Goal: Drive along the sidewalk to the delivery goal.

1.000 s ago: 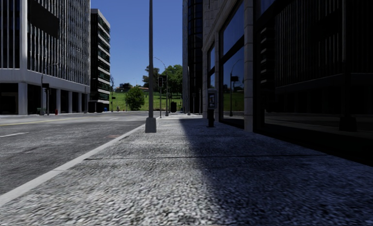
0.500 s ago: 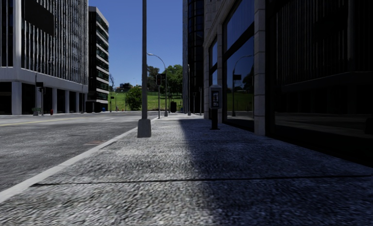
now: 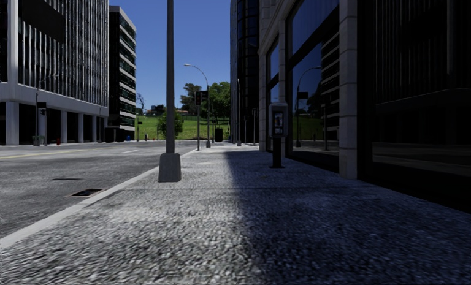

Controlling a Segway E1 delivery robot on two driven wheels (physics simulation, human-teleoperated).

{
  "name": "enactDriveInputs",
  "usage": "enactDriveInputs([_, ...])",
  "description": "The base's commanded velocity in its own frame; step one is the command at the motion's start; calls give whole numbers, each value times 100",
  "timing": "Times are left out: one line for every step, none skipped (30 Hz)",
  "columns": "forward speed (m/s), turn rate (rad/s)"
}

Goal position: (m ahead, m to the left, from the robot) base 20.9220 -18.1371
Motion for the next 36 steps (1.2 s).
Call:
enactDriveInputs([200, 0])
enactDriveInputs([200, 0])
enactDriveInputs([200, 0])
enactDriveInputs([200, 0])
enactDriveInputs([200, 0])
enactDriveInputs([200, 0])
enactDriveInputs([200, 0])
enactDriveInputs([200, 0])
enactDriveInputs([200, 0])
enactDriveInputs([200, 0])
enactDriveInputs([200, 0])
enactDriveInputs([200, 0])
enactDriveInputs([200, 0])
enactDriveInputs([200, 0])
enactDriveInputs([200, 0])
enactDriveInputs([200, 0])
enactDriveInputs([200, 0])
enactDriveInputs([200, 0])
enactDriveInputs([200, 0])
enactDriveInputs([200, 0])
enactDriveInputs([200, 0])
enactDriveInputs([200, 0])
enactDriveInputs([200, 0])
enactDriveInputs([200, 0])
enactDriveInputs([200, 0])
enactDriveInputs([200, 0])
enactDriveInputs([200, 0])
enactDriveInputs([200, 0])
enactDriveInputs([200, 0])
enactDriveInputs([200, 0])
enactDriveInputs([200, 0])
enactDriveInputs([200, 0])
enactDriveInputs([200, 0])
enactDriveInputs([200, 0])
enactDriveInputs([200, 0])
enactDriveInputs([200, 0])
